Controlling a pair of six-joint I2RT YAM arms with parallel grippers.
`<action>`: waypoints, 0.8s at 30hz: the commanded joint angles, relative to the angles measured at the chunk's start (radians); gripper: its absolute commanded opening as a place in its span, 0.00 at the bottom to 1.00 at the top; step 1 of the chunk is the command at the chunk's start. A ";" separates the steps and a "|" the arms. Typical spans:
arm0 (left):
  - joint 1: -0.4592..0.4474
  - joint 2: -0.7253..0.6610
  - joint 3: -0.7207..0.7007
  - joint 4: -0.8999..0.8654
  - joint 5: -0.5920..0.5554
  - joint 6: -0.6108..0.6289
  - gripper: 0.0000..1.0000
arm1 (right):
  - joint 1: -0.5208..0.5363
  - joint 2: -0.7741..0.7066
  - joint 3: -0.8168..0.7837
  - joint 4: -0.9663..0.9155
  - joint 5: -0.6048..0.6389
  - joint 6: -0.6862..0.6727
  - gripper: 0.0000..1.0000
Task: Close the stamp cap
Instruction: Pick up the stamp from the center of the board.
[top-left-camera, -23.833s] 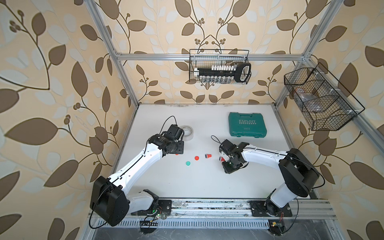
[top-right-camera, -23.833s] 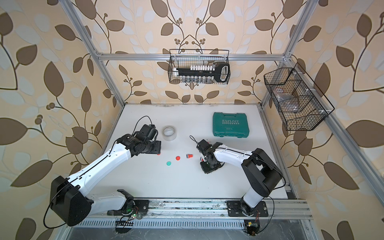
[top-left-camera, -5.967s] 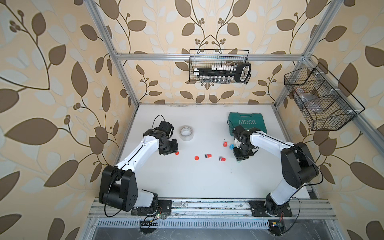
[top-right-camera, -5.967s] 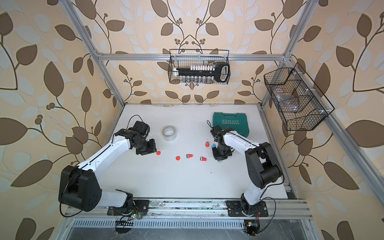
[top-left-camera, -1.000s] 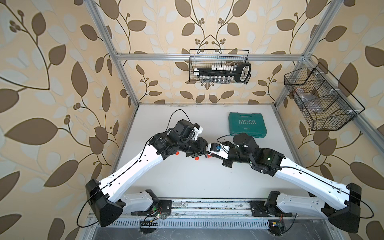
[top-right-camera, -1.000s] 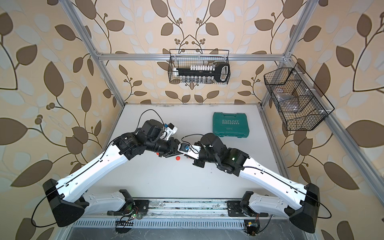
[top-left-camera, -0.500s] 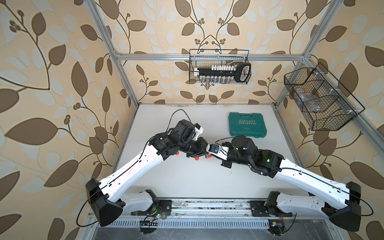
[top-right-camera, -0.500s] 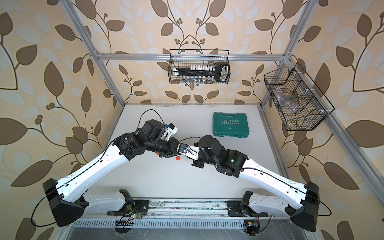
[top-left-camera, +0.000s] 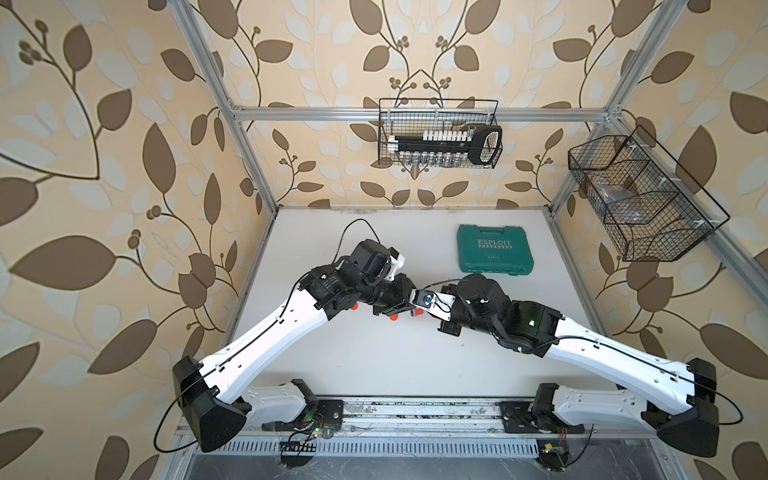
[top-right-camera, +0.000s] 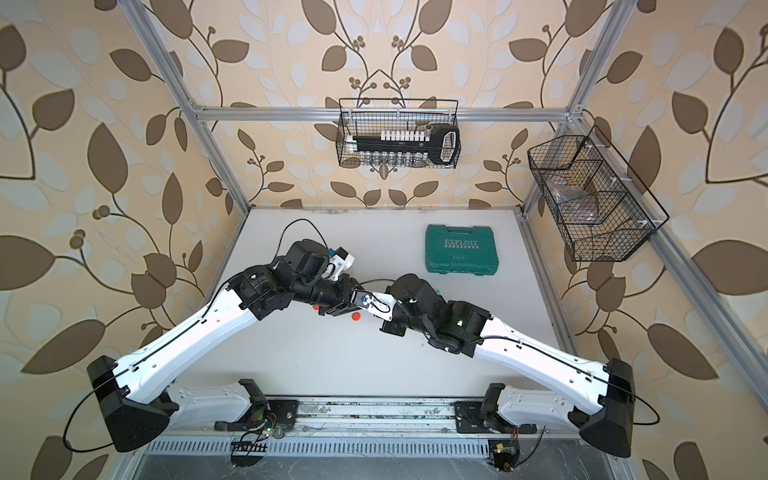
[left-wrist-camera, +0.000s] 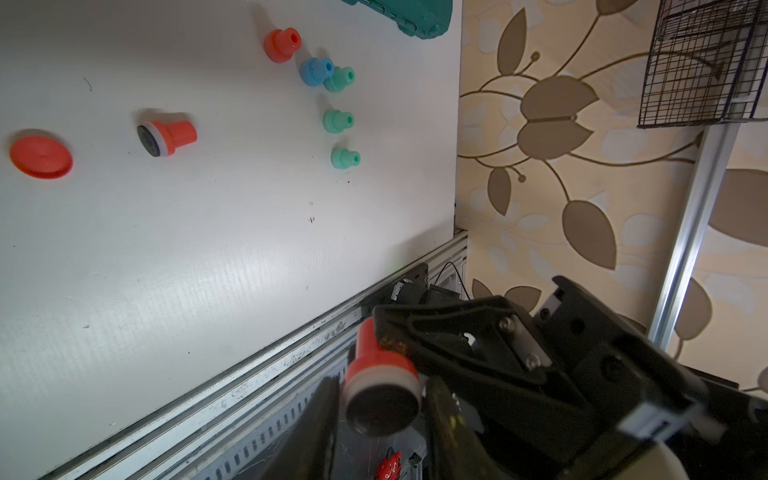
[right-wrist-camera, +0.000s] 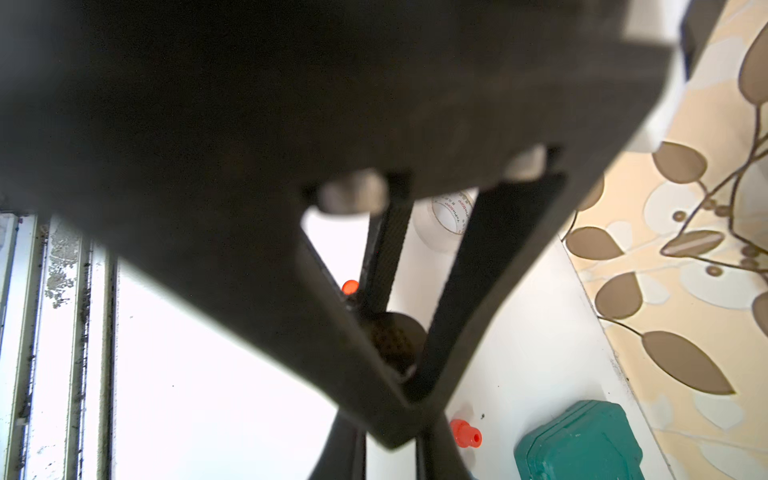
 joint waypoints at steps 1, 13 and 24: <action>-0.021 -0.011 0.021 0.062 0.041 -0.026 0.36 | 0.013 -0.049 -0.007 0.115 -0.058 0.016 0.04; -0.021 -0.021 0.043 0.061 0.052 -0.032 0.29 | 0.013 -0.073 -0.029 0.130 -0.145 0.015 0.05; -0.022 -0.074 0.138 0.049 0.033 -0.016 0.19 | 0.014 -0.166 -0.024 0.153 -0.144 0.064 0.37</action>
